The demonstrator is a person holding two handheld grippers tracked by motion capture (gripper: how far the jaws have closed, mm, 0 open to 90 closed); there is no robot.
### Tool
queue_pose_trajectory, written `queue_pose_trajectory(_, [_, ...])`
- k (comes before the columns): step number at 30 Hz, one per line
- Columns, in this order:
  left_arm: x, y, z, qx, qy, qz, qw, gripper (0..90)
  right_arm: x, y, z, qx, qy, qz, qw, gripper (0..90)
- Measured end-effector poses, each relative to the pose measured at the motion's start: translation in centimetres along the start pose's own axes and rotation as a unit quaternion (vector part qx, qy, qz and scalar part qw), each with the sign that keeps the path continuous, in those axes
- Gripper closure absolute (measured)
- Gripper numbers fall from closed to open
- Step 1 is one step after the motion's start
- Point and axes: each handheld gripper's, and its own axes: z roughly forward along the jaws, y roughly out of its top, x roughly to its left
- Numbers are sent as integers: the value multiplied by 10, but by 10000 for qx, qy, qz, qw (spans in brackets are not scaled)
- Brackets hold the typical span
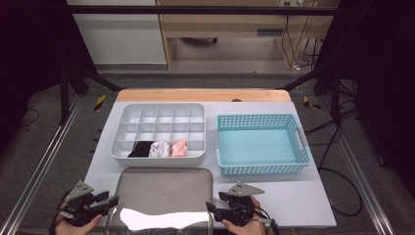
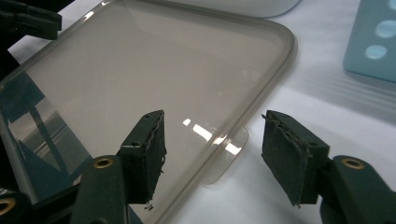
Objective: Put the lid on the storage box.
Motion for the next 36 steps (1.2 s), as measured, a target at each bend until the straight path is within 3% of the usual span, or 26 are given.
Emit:
queue_pose_trajectory(6, [1,-2,3,95,-30,-87,9999,556,-2,-4,1,98,-15,101,9999,492])
queue_pose_trajectory(10, [4,-2,3,92,-137,-159,9997,606,-1,-8,5,259,2,111,9996,522])
queue_pose_trajectory(16, [4,-4,3,53,-147,-275,9995,613,0,-11,6,285,-30,162,9995,551])
queue_pose_trajectory(22, [1,-5,3,70,-131,-179,9997,589,3,-15,6,210,-45,210,9995,566])
queue_pose_trajectory(24, [0,-6,3,67,-125,-153,9998,570,4,-17,7,133,2,299,9995,570])
queue_pose_trajectory(27, [0,-6,3,54,-121,-151,9998,567,8,-21,7,-5,-114,451,9989,573])
queue_pose_trajectory(36, [0,-7,2,29,-127,-168,9998,568,7,-23,4,1,-40,515,9987,561])
